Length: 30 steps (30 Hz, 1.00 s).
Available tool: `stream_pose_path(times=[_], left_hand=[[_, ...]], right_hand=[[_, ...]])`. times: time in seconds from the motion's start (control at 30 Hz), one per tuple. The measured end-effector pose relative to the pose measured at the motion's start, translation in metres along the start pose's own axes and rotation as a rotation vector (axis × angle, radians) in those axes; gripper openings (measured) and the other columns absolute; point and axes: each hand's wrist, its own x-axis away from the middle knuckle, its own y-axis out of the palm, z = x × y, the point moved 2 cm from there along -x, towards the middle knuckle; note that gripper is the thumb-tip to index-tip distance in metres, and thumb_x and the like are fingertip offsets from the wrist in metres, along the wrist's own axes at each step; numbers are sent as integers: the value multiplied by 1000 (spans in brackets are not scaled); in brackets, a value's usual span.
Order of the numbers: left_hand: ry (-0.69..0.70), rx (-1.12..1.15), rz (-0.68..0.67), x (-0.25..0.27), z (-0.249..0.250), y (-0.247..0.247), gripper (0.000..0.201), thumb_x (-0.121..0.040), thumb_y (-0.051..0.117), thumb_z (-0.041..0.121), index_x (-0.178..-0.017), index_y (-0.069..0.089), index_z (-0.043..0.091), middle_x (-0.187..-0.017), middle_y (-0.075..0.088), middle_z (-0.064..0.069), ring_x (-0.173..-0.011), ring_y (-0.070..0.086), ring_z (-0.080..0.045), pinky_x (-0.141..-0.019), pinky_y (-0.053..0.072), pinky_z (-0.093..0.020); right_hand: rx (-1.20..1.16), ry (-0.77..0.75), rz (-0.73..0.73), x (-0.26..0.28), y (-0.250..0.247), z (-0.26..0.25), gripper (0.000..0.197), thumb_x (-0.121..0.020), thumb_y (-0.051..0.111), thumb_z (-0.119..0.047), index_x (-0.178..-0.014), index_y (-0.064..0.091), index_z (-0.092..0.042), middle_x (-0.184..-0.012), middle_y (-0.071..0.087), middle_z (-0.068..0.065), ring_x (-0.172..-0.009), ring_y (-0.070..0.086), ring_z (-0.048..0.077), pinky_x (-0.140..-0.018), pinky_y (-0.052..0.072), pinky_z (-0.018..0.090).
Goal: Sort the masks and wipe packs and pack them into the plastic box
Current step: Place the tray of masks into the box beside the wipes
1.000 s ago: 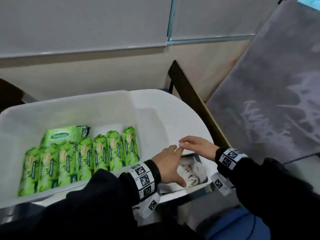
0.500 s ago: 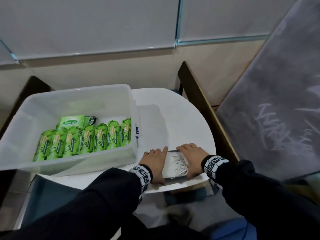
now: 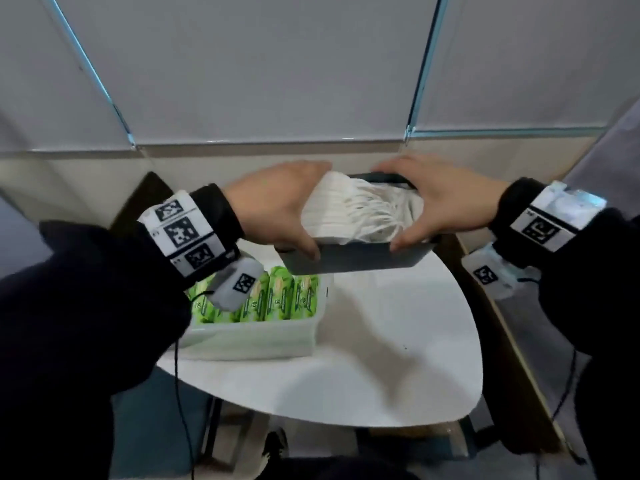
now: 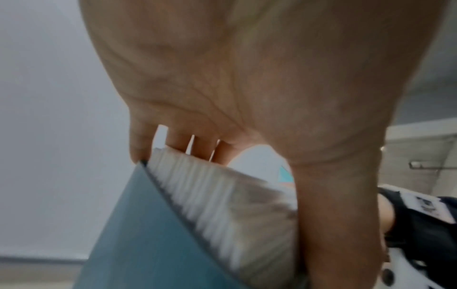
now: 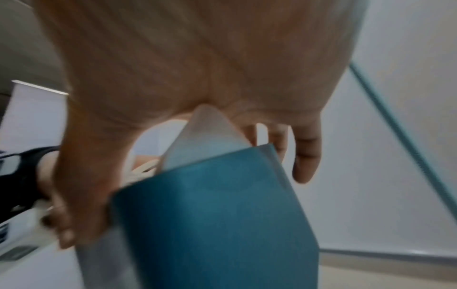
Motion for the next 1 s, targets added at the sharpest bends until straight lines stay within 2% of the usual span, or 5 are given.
stream_pose_path(times=[0.2, 0.6, 0.73, 0.87, 1.0], left_hand=[[-96, -222, 40, 15, -119, -10, 132, -47, 92, 59, -154, 29, 15, -145, 50, -11, -128, 50, -31, -107, 44, -39], [-56, -228, 9, 9, -225, 144, 115, -62, 69, 70, -154, 29, 14, -150, 43, -9, -134, 42, -27, -118, 31, -45], [-20, -240, -8, 5, -235, 174, 111, -68, 67, 67, -156, 26, 13, -152, 42, -10, -136, 41, -28, -120, 28, -46], [-5, -230, -25, -3, -244, 191, 108, -68, 68, 67, -154, 29, 15, -148, 46, -7, -132, 45, -27, -116, 34, -45], [-42, -263, -145, -18, -248, 197, 106, -65, 69, 65, -151, 28, 19, -140, 46, -4, -124, 46, -27, -105, 41, -48]], right_hand=[[101, 19, 125, -111, 46, -66, 129, -44, 82, -77, -152, 36, -25, -143, 46, 3, -128, 43, 29, -107, 43, 47], [538, 150, -239, -215, 179, -91, 131, -49, 85, -77, -151, 29, -15, -147, 44, 8, -133, 44, 36, -110, 35, 59], [188, 356, -226, -212, 179, -59, 109, -67, 74, -79, -153, 35, -25, -155, 39, 3, -141, 38, 33, -114, 33, 57], [-499, 638, 2, -193, 183, -11, 83, -91, 72, -47, -159, 31, -22, -164, 34, 3, -146, 38, 29, -115, 37, 41], [-886, 733, -14, -165, 213, -11, 62, -100, 62, -34, -155, 35, -24, -154, 47, 0, -137, 49, 26, -113, 44, 49]])
